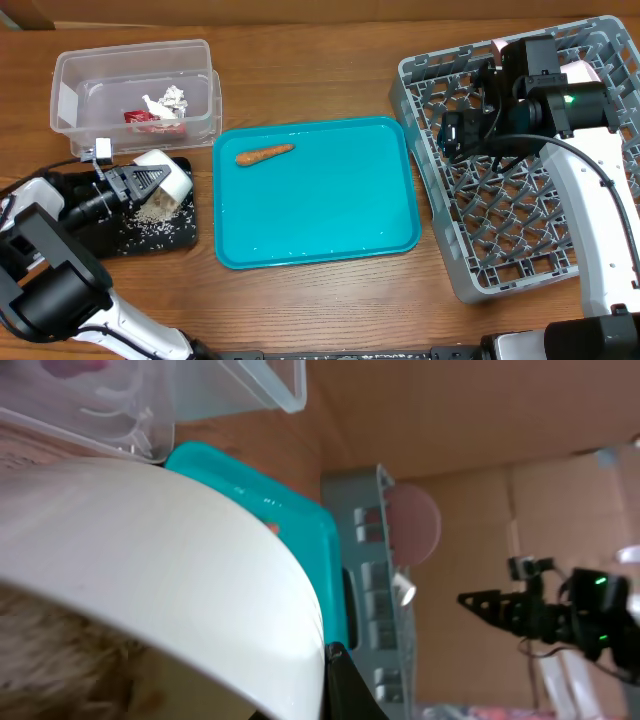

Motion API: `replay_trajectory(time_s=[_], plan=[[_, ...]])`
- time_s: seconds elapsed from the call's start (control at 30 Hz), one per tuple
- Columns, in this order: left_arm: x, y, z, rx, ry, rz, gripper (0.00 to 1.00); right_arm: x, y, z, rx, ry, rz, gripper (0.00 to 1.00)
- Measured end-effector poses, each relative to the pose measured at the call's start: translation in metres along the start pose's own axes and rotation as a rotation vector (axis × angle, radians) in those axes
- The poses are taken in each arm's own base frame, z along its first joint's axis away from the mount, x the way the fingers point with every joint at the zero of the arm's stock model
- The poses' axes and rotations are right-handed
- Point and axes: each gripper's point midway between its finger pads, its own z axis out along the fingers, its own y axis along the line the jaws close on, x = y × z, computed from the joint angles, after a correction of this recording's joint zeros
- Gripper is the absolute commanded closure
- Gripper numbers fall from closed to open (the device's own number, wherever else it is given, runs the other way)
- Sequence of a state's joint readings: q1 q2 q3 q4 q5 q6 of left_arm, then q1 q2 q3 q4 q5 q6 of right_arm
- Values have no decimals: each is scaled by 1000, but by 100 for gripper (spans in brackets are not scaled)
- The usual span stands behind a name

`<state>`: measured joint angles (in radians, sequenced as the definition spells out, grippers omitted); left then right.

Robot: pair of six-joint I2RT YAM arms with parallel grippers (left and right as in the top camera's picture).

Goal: Sort waste into correct bins and load items into the dishwasher
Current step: 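Tip the white bowl to dump the food onto the black tray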

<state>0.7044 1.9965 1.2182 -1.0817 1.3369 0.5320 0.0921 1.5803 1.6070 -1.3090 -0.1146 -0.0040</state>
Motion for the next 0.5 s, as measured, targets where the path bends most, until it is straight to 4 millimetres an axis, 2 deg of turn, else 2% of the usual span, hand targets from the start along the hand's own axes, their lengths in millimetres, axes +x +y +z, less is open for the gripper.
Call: replay_trajectory(time_s=[0.5], plan=[[-25,-12,-32,166,-171,-202,96,0,0,0,0,0,0,5]])
